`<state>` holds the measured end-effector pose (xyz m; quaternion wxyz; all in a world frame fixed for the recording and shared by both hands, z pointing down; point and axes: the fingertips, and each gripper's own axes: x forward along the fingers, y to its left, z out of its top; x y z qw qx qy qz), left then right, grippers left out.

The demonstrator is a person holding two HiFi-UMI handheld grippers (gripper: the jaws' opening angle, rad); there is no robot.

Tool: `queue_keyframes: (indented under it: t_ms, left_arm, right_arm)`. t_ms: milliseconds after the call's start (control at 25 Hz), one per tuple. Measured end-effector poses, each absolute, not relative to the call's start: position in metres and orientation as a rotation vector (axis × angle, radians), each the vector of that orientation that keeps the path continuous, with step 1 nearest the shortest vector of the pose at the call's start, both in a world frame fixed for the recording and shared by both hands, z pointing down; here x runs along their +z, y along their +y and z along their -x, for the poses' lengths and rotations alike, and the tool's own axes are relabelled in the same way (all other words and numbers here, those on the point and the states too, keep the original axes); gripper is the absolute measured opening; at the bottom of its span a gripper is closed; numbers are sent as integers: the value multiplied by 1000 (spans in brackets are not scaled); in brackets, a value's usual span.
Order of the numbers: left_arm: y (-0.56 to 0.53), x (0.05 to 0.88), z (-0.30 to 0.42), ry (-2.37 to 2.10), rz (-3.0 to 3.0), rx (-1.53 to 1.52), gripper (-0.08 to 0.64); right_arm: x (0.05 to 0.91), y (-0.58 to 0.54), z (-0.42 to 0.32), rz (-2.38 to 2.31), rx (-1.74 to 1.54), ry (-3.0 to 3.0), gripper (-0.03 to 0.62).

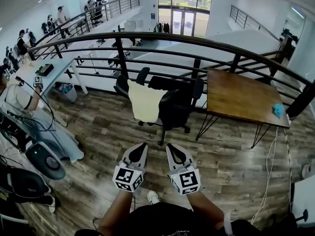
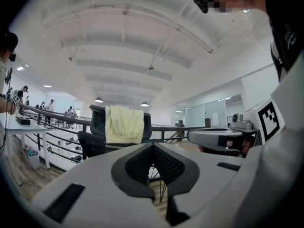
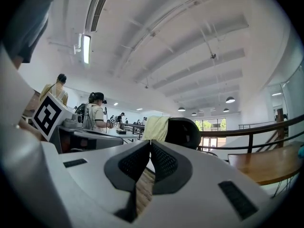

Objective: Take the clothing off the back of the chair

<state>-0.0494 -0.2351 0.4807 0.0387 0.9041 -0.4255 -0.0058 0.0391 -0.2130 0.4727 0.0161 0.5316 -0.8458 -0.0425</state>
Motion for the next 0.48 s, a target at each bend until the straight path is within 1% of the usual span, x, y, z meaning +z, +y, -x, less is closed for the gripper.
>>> queue_keyframes:
  t_ms: [480]
  left_arm:
    - [-283, 472, 63, -1242, -2807, -14, 12]
  right_arm:
    - [463, -262, -25, -1699, -164, -2606, 21]
